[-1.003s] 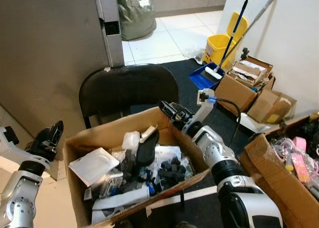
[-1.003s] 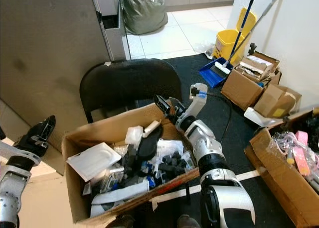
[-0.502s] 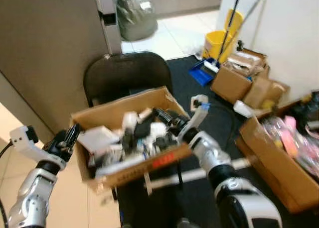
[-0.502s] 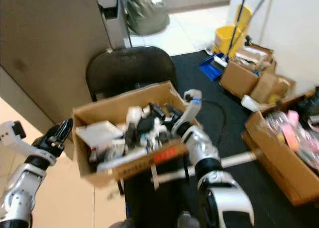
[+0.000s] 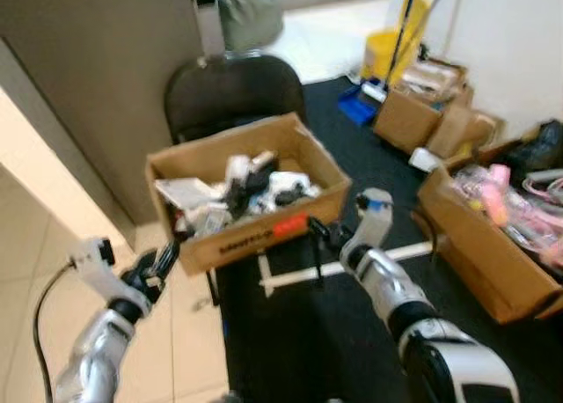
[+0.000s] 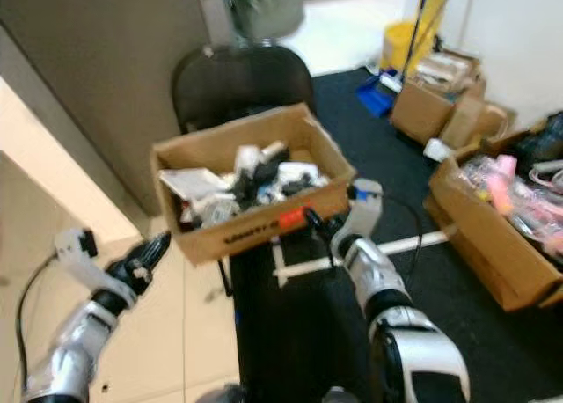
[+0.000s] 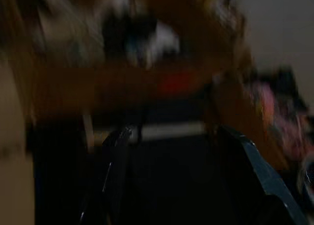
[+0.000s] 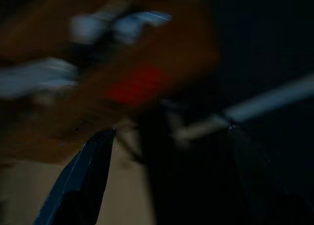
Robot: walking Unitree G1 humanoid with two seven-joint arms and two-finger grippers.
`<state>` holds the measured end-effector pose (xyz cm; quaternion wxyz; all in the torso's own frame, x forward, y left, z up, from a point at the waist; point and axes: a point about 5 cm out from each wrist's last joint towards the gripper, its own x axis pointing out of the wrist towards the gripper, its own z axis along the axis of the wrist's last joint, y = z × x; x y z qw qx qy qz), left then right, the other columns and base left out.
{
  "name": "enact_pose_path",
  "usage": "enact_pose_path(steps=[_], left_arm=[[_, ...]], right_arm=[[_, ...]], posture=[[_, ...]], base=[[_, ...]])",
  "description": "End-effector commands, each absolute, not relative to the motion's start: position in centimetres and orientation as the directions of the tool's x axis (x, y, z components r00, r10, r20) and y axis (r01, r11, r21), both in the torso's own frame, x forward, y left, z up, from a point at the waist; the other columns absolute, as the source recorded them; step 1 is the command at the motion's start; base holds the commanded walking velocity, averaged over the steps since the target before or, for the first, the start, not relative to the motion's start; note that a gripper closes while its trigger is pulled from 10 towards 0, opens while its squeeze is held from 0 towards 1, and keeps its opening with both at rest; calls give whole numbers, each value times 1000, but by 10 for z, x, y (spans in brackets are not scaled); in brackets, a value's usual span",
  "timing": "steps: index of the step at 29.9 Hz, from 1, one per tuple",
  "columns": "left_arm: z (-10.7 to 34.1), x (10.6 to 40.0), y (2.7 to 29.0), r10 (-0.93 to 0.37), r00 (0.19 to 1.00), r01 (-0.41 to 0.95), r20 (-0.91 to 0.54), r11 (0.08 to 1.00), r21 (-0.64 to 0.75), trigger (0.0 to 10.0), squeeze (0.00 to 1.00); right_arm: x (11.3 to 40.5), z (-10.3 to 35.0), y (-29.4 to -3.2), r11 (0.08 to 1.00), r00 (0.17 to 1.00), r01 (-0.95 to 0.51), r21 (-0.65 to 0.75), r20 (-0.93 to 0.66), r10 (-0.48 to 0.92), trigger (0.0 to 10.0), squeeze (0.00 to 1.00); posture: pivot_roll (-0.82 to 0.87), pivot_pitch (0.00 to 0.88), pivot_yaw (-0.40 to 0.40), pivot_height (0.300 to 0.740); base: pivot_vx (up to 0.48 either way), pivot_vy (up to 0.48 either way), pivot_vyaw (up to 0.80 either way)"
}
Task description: Picking trash to rubbish bin
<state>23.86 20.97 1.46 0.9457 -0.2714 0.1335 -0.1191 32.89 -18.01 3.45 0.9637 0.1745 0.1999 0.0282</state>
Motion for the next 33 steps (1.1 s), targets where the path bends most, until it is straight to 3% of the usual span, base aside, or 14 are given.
enact_pose_path(steps=[1, 3, 4, 8, 9, 12, 16, 19, 23, 33], left_arm=[[-8, 223, 215, -277, 915, 94, -292, 853, -514, 10000, 0], [-41, 196, 218, -218, 857, -25, -467, 888, -459, 10000, 0], [-65, 166, 223, -152, 787, -131, -598, 906, -403, 10000, 0], [-83, 135, 224, -106, 709, -228, -698, 901, -369, 10000, 0], [-96, 104, 222, -83, 615, -296, -784, 897, -327, 10000, 0], [-101, 93, 221, -77, 578, -315, -812, 897, -310, 10000, 0], [-112, 57, 212, -74, 458, -375, -886, 887, -268, 10000, 0], [-115, 52, 206, -81, 443, -378, -893, 886, -268, 10000, 0], [-113, 68, 203, -84, 483, -357, -871, 890, -284, 10000, 0], [-108, 91, 208, -106, 505, -262, -857, 927, -269, 10000, 0]], right_arm=[[318, 19, -175, 942, 893, 39, 332, -435, 117, 10000, 0], [299, 0, -186, 957, 853, 95, 273, -517, 63, 10000, 0], [281, -16, -197, 964, 811, 151, 218, -586, 5, 10000, 0], [262, -31, -207, 967, 761, 192, 167, -647, -39, 10000, 0], [242, -45, -217, 966, 703, 231, 118, -706, -81, 10000, 0], [234, -50, -220, 965, 680, 244, 101, -727, -96, 10000, 0], [196, -70, -233, 958, 569, 287, 11, -806, -161, 10000, 0], [175, -80, -237, 959, 507, 280, -40, -843, -183, 10000, 0], [145, -92, -239, 968, 421, 232, -97, -887, -190, 10000, 0], [144, -93, -236, 975, 421, 189, -113, -888, -185, 10000, 0]], posture=[[-10, 82, 57, 740], [-12, 82, 59, 740], [-16, 84, 59, 740], [-18, 84, 59, 740], [-19, 83, 59, 740], [-19, 83, 59, 740], [-19, 80, 58, 740], [-20, 77, 56, 740], [-17, 71, 53, 740], [-45, 69, 77, 740]], base=[[0, 0, 0], [0, 0, 0], [0, 0, 0], [0, 0, 0], [0, 0, 0], [0, 0, 0], [0, -135, 0], [0, -364, 0], [0, -414, 0], [0, -401, 0]])
